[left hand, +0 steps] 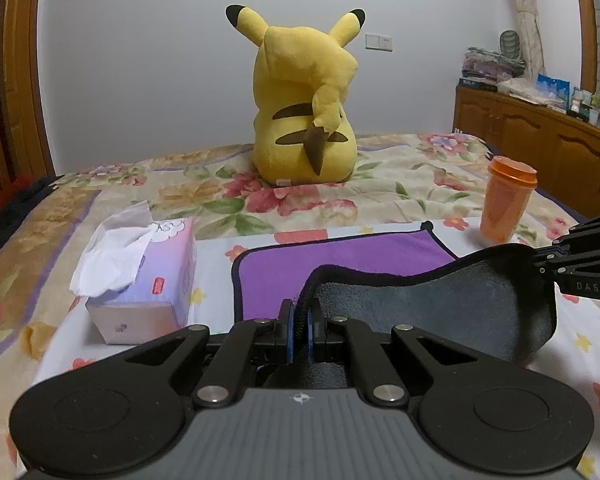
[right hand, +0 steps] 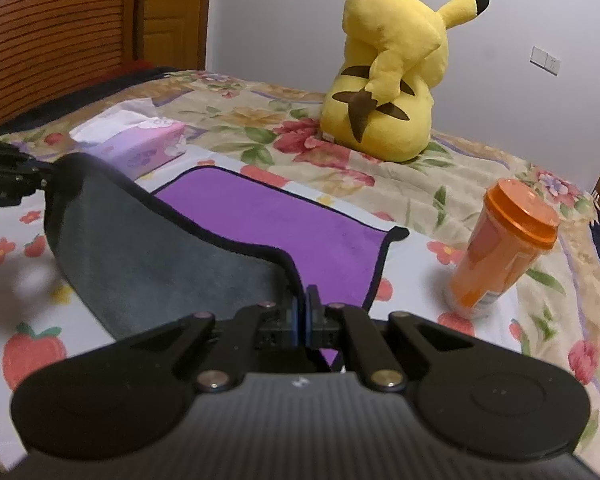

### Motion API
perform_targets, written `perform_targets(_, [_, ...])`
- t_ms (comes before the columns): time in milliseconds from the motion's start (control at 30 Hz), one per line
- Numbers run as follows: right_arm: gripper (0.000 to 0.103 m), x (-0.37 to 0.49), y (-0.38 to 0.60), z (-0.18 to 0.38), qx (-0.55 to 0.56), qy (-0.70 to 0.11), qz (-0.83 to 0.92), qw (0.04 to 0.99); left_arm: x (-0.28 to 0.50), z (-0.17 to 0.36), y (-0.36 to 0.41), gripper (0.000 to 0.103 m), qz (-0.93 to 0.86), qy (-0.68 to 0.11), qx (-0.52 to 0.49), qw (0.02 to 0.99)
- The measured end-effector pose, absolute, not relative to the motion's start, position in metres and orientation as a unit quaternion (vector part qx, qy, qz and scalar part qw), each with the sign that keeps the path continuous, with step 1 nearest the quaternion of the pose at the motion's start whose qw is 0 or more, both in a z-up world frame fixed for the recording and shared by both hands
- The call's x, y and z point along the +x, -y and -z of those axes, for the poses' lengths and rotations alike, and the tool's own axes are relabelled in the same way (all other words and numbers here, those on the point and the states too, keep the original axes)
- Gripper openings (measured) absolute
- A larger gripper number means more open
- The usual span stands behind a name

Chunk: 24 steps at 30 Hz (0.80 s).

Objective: Fold towel

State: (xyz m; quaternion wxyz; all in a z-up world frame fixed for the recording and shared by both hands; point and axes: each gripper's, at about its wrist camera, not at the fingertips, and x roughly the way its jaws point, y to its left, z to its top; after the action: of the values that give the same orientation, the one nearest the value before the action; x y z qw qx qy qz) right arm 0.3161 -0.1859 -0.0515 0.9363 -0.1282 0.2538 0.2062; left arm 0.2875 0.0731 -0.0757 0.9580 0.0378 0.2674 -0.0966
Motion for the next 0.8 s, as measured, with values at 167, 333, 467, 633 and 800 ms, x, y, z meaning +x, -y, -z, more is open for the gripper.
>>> perform_targets(167, [0.004, 0.325, 0.188, 0.051, -0.130, -0.251, -0.199, 0.938, 0.298, 0.073, -0.075, 0.009, 0.097, -0.266, 0.036, 0.958])
perform_targets(333, [0.004, 0.334, 0.188, 0.049, -0.136, -0.246, -0.197, 0.939, 0.309, 0.074, -0.077, 0.009, 0.093, -0.266, 0.041, 0.959])
perform_targets(467, [0.004, 0.341, 0.185, 0.049, -0.141, -0.243, -0.197, 0.939, 0.319, 0.075, -0.080, 0.009, 0.093, -0.267, 0.042, 0.958])
perform_targets(633, [0.004, 0.352, 0.182, 0.049, -0.146, -0.240, -0.196, 0.940, 0.330, 0.076, -0.079, 0.009, 0.091, -0.265, 0.051, 0.959])
perform_targets(800, [0.004, 0.362, 0.180, 0.052, -0.151, -0.236, -0.191, 0.941, 0.344, 0.080, -0.080, 0.009, 0.088, -0.264, 0.048, 0.959])
